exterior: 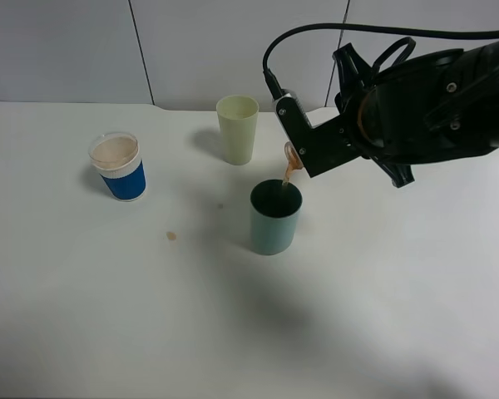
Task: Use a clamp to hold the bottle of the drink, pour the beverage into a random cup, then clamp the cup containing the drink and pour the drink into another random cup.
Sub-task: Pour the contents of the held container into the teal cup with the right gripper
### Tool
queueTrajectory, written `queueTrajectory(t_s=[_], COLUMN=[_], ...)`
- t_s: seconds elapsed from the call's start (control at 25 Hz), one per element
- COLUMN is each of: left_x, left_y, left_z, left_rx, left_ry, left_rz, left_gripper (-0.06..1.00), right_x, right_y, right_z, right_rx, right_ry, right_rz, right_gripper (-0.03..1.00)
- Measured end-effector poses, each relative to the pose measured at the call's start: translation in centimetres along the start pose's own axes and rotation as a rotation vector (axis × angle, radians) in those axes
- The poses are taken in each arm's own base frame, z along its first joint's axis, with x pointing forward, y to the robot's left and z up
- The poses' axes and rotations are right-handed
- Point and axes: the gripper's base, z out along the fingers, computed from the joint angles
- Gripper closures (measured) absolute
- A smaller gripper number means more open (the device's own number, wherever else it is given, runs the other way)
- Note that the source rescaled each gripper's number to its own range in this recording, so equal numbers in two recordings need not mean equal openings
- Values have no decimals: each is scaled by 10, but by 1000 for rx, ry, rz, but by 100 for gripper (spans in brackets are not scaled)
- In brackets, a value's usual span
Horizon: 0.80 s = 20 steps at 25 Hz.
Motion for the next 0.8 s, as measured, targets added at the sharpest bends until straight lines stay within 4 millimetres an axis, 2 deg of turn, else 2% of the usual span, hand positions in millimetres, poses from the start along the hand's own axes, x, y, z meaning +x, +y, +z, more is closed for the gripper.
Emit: queueTrajectory(t_s=[0.8], left_x=[0], left_y=[0], left_z=[0], left_rx=[0], left_ry=[0], left_rz=[0], left_gripper=[1], right_x=[-4], right_y=[-3], right_z=[-5], right_rx=[36], right_ry=[10], right_rz=[-47], right_gripper=[97])
